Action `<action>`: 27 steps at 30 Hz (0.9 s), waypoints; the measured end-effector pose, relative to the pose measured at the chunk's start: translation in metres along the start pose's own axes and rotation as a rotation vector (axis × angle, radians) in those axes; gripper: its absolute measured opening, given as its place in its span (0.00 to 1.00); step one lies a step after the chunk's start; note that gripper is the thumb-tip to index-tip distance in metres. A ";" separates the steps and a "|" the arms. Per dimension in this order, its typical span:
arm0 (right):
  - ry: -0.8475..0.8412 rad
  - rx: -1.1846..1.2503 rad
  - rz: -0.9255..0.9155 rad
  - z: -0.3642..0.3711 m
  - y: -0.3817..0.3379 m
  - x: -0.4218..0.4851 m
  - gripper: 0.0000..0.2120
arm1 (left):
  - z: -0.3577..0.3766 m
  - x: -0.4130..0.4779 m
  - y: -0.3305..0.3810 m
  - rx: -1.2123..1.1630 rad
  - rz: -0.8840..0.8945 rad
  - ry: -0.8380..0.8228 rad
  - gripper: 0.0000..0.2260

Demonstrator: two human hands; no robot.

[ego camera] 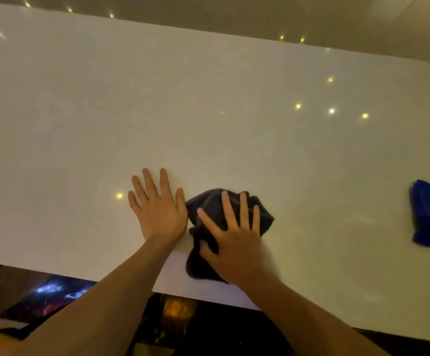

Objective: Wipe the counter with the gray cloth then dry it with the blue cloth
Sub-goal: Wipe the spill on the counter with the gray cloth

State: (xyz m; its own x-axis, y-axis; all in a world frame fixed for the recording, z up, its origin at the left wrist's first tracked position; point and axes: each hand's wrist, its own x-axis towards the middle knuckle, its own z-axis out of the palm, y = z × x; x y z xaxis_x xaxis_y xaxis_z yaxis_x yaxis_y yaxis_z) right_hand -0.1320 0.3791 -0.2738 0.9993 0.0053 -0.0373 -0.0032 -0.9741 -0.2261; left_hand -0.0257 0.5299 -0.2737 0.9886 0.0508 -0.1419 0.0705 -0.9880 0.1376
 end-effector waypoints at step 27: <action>0.099 0.041 0.580 -0.017 0.047 -0.007 0.31 | -0.006 -0.005 0.003 0.022 0.002 -0.055 0.30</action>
State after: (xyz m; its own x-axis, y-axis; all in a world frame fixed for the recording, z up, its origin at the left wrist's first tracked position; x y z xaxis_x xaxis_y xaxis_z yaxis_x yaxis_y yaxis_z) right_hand -0.1382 0.3295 -0.2677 0.8325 -0.5488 -0.0751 -0.5498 -0.8021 -0.2332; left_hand -0.0295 0.5272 -0.2670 0.9797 0.0416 -0.1959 0.0654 -0.9911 0.1162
